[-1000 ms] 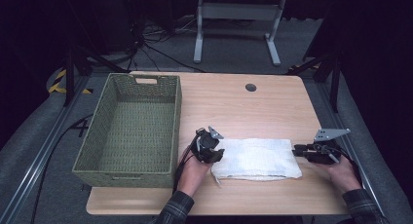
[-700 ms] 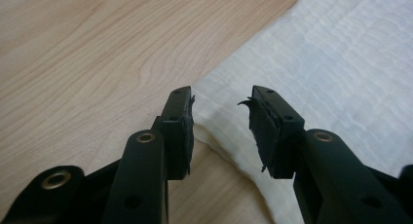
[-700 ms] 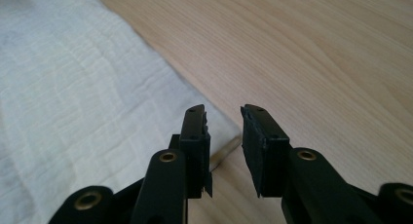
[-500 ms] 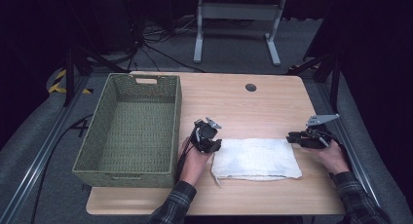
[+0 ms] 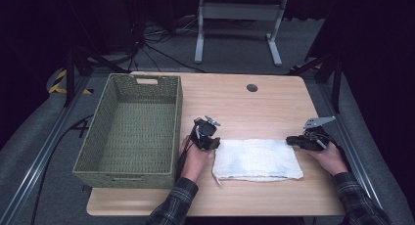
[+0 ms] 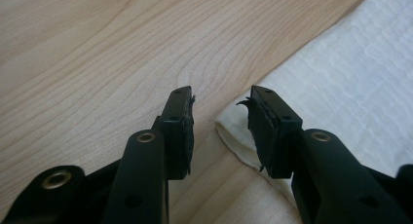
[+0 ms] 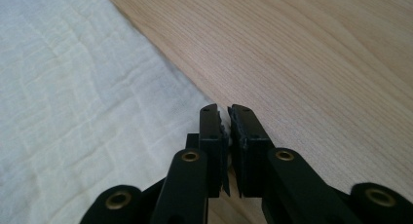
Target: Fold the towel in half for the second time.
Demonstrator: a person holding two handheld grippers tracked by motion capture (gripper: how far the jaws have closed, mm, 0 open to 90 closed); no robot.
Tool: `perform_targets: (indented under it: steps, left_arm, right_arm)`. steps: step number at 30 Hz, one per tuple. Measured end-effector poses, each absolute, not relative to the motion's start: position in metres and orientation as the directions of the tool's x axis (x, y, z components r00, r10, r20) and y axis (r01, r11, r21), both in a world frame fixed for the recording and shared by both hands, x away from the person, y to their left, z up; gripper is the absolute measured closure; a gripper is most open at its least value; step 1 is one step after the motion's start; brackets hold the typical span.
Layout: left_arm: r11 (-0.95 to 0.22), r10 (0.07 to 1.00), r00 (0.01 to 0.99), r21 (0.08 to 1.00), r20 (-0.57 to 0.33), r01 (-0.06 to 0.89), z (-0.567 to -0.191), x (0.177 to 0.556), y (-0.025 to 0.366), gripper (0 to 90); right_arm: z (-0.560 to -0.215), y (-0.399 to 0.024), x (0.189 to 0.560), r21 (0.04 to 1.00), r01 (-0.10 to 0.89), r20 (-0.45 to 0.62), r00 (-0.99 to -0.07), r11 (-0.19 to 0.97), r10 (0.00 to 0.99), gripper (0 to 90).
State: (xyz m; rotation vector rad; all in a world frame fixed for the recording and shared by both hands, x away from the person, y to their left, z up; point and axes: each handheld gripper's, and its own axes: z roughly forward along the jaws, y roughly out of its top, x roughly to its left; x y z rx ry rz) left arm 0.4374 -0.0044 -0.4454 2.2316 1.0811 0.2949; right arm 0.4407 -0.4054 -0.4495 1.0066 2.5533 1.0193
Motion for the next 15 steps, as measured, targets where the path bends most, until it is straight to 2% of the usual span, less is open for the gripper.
perform_targets:
  steps: [2,7,10,11,12,15]
  left_arm:
    - [-0.475,0.77,0.636,0.619,-0.052,0.625,-0.4467,0.4386,-0.0051,63.0]
    - [-0.474,0.765,0.64,0.607,-0.075,0.637,-0.4528,0.4416,-0.0066,67.2]
    - [-0.48,0.755,0.651,0.605,-0.083,0.635,-0.453,0.4418,-0.0073,72.0]
    - [-0.479,0.749,0.655,0.603,-0.099,0.638,-0.4529,0.4424,-0.007,75.2]
    - [-0.481,0.741,0.661,0.595,-0.117,0.644,-0.4524,0.4427,-0.0078,82.5]
    - [-0.488,0.741,0.663,0.593,-0.107,0.641,-0.4516,0.4427,-0.0094,85.9]
  right_arm:
    - [-0.4495,-0.4052,0.4407,0.672,0.518,0.049,-0.744,0.529,0.666,84.6]
    - [-0.4492,-0.4048,0.44,0.671,0.514,0.042,-0.746,0.535,0.664,85.4]
    - [-0.449,-0.4044,0.4396,0.671,0.51,0.034,-0.747,0.539,0.664,85.9]
    - [-0.449,-0.4043,0.4395,0.671,0.512,0.037,-0.745,0.536,0.666,86.1]
    - [-0.4486,-0.4043,0.4393,0.67,0.508,0.027,-0.746,0.542,0.666,86.4]
    - [-0.4482,-0.4044,0.439,0.669,0.506,0.017,-0.743,0.545,0.669,86.5]
